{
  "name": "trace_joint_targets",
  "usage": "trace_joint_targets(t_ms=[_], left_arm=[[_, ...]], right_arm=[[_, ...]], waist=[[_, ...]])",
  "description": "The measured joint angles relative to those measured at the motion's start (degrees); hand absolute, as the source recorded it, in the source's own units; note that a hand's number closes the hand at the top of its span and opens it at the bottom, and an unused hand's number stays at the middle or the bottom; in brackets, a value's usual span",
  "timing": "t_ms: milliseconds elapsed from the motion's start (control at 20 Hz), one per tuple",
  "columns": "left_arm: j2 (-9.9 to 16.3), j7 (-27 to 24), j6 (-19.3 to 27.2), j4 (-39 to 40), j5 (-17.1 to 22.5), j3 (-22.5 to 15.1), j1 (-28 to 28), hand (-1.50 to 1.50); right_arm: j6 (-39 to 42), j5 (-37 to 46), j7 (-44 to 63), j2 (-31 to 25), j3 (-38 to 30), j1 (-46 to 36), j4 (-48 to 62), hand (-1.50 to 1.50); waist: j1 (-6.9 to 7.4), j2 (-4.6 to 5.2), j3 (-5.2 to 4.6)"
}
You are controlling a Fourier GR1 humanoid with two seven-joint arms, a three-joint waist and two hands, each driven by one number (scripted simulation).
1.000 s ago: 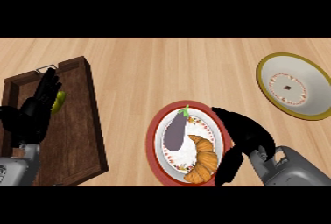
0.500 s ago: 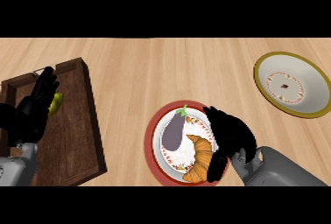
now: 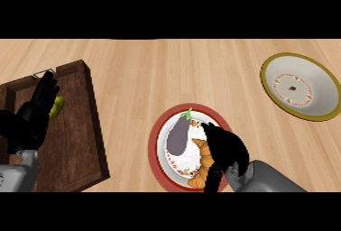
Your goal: Pick the croissant from the plate and place it in the bowl
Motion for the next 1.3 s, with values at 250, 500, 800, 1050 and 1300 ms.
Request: trace_joint_targets(t_ms=[250, 500, 800, 1050, 1300], left_arm=[[-0.7, 0.9, -0.3, -0.1, -0.6, 0.2, -0.5, 0.00], [-1.3, -0.2, -1.2, 0.0, -1.2, 0.7, 0.2, 0.00], [-1.1, 0.1, -2.7, -0.3, -1.3, 2.4, 0.2, 0.00], [-1.6, 0.8, -3.7, -0.6, -1.8, 3.2, 0.2, 0.00], [-2.2, 1.3, -4.2, -1.6, -2.4, 3.7, 0.9, 0.00]], right_arm=[[0.0, 2.8, -0.6, 2.0, -0.5, 0.9, 2.1, -1.50], [0.2, 5.2, -1.8, 3.1, -2.0, 2.0, 4.7, -1.50], [0.6, 6.6, -4.4, 4.7, -4.1, 3.7, 6.6, 1.50], [1.1, 9.6, -7.5, 6.5, -6.2, 2.9, 10.4, 1.50], [1.0, 13.2, -8.5, 8.3, -7.7, 2.2, 13.1, 1.50]], waist=[[0.00, 0.02, 0.01], [0.04, 0.05, 0.02], [0.02, -0.36, -0.28], [-0.13, -0.92, -0.75], [-0.15, -1.09, -0.92]])
